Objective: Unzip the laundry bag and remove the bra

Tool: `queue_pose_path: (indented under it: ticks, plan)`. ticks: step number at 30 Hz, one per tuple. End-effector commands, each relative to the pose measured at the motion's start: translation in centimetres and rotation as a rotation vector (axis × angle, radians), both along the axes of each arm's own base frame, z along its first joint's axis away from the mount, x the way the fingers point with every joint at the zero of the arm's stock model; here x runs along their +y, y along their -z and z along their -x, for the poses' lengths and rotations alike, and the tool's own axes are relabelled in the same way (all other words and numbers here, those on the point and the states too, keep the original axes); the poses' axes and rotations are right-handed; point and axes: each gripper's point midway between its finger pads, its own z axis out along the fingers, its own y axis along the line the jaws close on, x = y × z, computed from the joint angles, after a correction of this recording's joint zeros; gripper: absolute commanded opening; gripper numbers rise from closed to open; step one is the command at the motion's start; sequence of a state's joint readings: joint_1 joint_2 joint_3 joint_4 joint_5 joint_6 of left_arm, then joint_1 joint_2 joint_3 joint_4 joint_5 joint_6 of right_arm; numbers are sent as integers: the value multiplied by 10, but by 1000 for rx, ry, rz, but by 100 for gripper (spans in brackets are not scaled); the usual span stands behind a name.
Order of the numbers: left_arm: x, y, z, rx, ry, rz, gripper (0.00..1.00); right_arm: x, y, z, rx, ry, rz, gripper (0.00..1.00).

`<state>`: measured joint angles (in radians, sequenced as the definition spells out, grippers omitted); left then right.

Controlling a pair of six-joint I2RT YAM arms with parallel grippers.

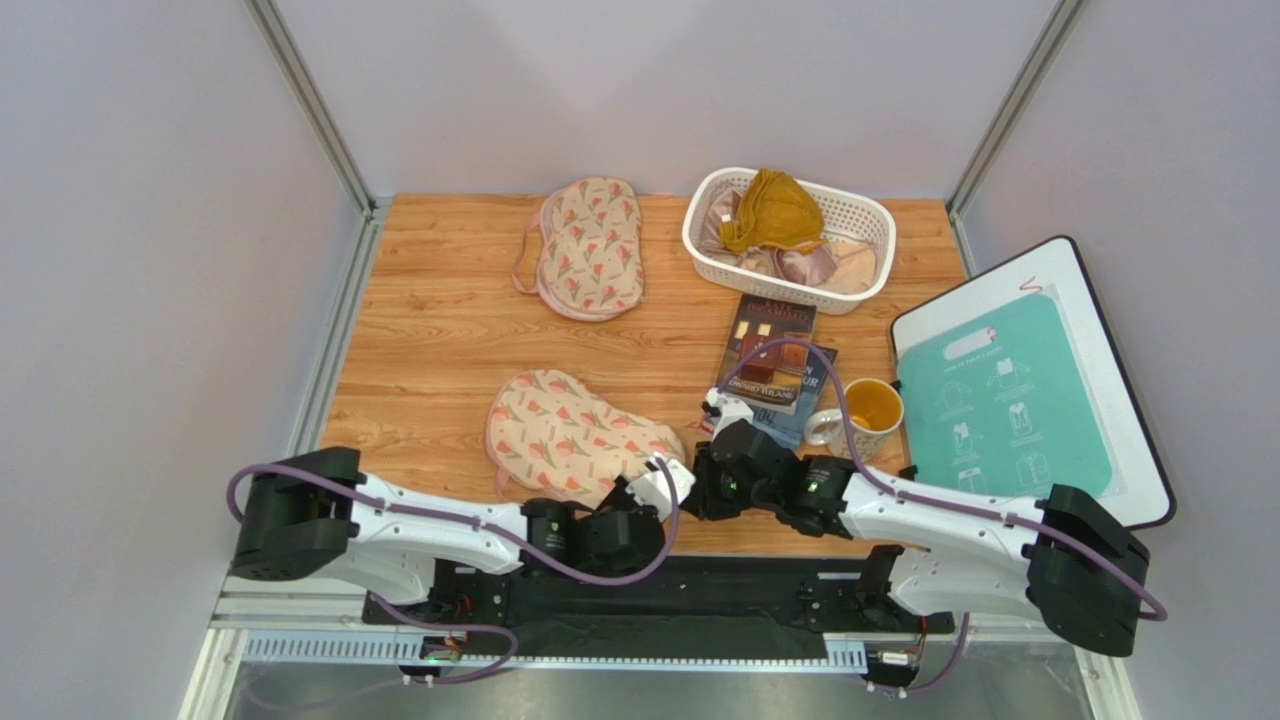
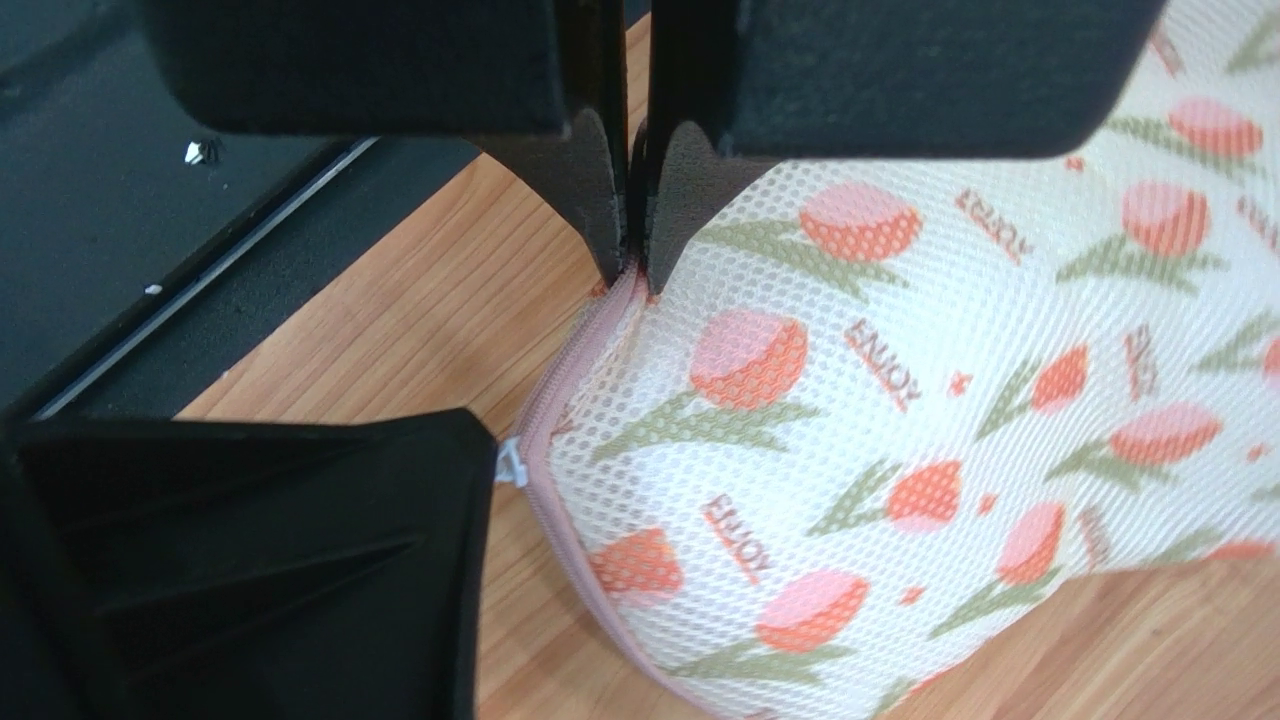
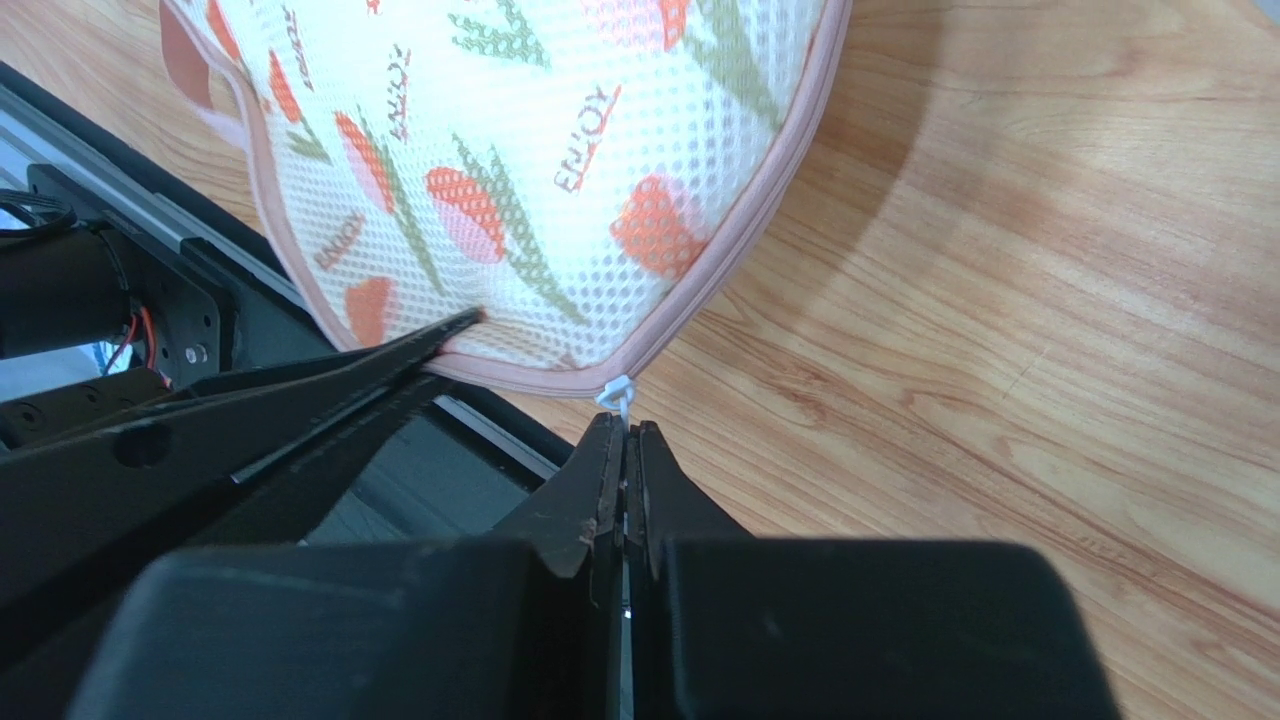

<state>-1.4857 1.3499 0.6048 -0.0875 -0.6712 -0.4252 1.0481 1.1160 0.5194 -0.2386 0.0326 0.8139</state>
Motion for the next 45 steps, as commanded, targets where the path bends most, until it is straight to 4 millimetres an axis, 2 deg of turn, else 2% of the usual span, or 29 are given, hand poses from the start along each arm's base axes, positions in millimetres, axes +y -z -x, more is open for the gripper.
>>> queue_pose_path:
  ticks: [1, 10, 18, 21, 22, 24, 26, 27, 28, 32, 35, 40, 41, 45]
  plan:
    - [42, -1, -7, -31, -72, -55, 0, -6, -7, -9, -32, 27, 21, 0]
    - [77, -4, -7, -37, -121, -52, 0, -11, -10, -11, -35, 39, 25, 0]
    - [87, -17, -9, -42, -150, -33, 0, -11, -11, -10, -32, 40, 19, 0]
    - [78, -24, -7, -40, -115, -26, 24, -8, -12, -9, -27, 30, 14, 0]
    - [76, -27, -9, -52, -120, -26, 45, -7, -11, -8, -22, 24, 17, 0]
    - [65, -37, -12, -72, -102, -21, 53, -4, -11, -8, -20, 18, 12, 0]
    - [48, -47, -9, -69, -50, 7, 57, 0, -11, -8, -18, 11, -4, 0]
    - [34, -52, -9, -80, -10, 31, 64, 1, -12, -8, -17, 10, -8, 0]
    - [23, -56, -5, -68, 24, 59, 84, 1, -11, -7, -13, 11, -9, 0]
    - [-9, -69, 0, -64, 97, 141, 85, 3, -12, -6, -12, 0, -15, 0]
    - [-30, -69, 10, -37, 175, 160, 86, 3, -12, -5, -12, 0, -13, 0]
    - [-50, -43, 15, 5, 211, 107, 86, 4, -14, -6, -17, -3, -19, 0]
    - [-50, -33, 15, 13, 207, 78, 86, 4, -14, -6, -15, -4, -20, 0]
    - [-49, -20, 5, -13, 138, 65, 86, 5, -17, -5, -18, -10, -29, 0]
